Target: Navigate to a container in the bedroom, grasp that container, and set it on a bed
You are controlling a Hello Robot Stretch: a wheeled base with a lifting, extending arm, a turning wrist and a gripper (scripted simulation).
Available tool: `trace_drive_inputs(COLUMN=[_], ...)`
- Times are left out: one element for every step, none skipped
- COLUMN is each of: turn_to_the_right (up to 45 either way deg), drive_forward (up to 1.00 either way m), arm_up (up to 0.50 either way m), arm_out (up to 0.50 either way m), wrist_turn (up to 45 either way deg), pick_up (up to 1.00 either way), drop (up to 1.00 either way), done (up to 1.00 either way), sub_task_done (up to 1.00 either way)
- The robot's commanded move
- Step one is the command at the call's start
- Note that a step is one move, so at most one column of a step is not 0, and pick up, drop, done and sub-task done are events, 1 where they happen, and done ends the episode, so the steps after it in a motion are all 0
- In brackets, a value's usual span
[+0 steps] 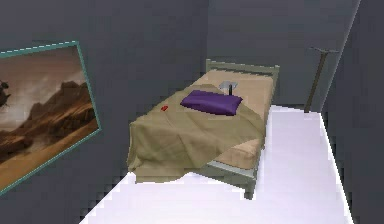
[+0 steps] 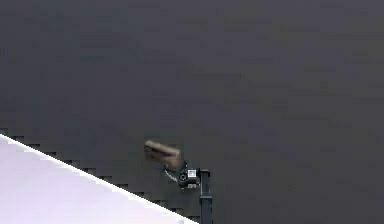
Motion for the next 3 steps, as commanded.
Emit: trace_drive_inputs(turn_to_the_right=[0.0,0.0,0.0], drive_forward=[0.00,0.00,0.00], arm_up=[0.50,0.00,0.00], arm_out=[0.00,0.00,0.00], wrist_turn=[0.0,-45.0,-45.0], pick_up=[0.00,0.00,0.00], drop=[0.00,0.00,0.00], done=[0.00,0.00,0.00], sub_task_done=[0.00,0.00,0.00])
